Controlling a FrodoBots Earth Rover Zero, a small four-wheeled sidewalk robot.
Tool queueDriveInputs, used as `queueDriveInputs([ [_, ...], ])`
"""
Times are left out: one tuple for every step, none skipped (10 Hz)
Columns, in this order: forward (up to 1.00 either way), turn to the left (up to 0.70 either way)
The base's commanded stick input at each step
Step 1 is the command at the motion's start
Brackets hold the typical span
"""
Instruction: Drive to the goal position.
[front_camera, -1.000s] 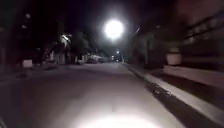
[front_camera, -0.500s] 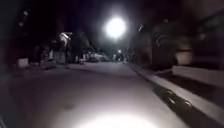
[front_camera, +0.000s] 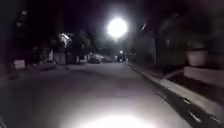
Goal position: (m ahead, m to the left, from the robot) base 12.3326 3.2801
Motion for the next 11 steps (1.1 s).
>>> queueDriveInputs([
  [1.0, -0.4],
  [1.0, -0.4],
  [1.0, -0.18],
  [1.0, 0.0],
  [1.0, 0.0],
  [1.0, 0.0],
  [1.0, 0.0],
  [1.0, 0.0],
  [1.0, 0.0],
  [1.0, 0.0],
  [1.0, 0.0],
])
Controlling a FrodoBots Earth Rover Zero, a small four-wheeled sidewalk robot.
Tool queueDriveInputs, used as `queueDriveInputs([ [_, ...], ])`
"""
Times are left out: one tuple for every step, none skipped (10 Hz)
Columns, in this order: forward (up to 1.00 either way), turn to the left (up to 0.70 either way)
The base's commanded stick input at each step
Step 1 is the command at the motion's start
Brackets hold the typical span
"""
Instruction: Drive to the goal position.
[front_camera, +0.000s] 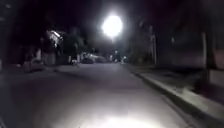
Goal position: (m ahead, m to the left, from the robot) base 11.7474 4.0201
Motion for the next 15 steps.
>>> queueDriveInputs([
  [1.0, 0.0],
  [1.0, 0.0],
  [1.0, 0.0],
  [1.0, 0.0],
  [1.0, 0.0],
  [1.0, 0.0],
  [1.0, 0.0],
  [1.0, 0.0],
  [1.0, 0.0],
  [1.0, 0.0],
  [1.0, 0.0],
  [1.0, 0.0],
  [1.0, 0.0],
  [1.0, 0.0],
  [1.0, 0.0],
])
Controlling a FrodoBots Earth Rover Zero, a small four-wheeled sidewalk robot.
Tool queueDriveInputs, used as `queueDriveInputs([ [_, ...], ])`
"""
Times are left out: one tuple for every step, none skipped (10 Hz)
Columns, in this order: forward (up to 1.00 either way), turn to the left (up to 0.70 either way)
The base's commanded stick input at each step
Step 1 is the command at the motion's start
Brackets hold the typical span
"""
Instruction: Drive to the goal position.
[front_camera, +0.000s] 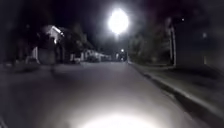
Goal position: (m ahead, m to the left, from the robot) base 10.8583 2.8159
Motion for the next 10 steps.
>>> queueDriveInputs([
  [1.0, 0.0],
  [1.0, 0.0],
  [1.0, 0.0],
  [1.0, 0.0],
  [1.0, 0.0],
  [1.0, 0.0],
  [1.0, 0.0],
  [1.0, 0.0],
  [1.0, 0.0],
  [1.0, 0.0],
])
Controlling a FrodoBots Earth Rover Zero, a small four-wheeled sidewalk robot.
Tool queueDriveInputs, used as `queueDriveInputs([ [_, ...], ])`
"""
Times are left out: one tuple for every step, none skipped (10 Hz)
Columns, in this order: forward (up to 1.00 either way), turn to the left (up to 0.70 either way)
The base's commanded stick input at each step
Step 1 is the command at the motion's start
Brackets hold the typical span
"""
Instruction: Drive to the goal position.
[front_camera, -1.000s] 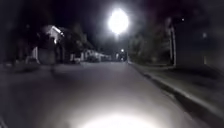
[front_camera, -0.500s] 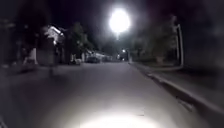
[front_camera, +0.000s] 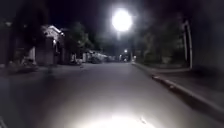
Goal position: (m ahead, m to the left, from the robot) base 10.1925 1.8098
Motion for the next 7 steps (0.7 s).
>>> queueDriveInputs([
  [1.0, 0.0],
  [1.0, 0.0],
  [1.0, 0.0],
  [1.0, 0.0],
  [1.0, -0.37],
  [1.0, -0.39],
  [1.0, -0.4],
])
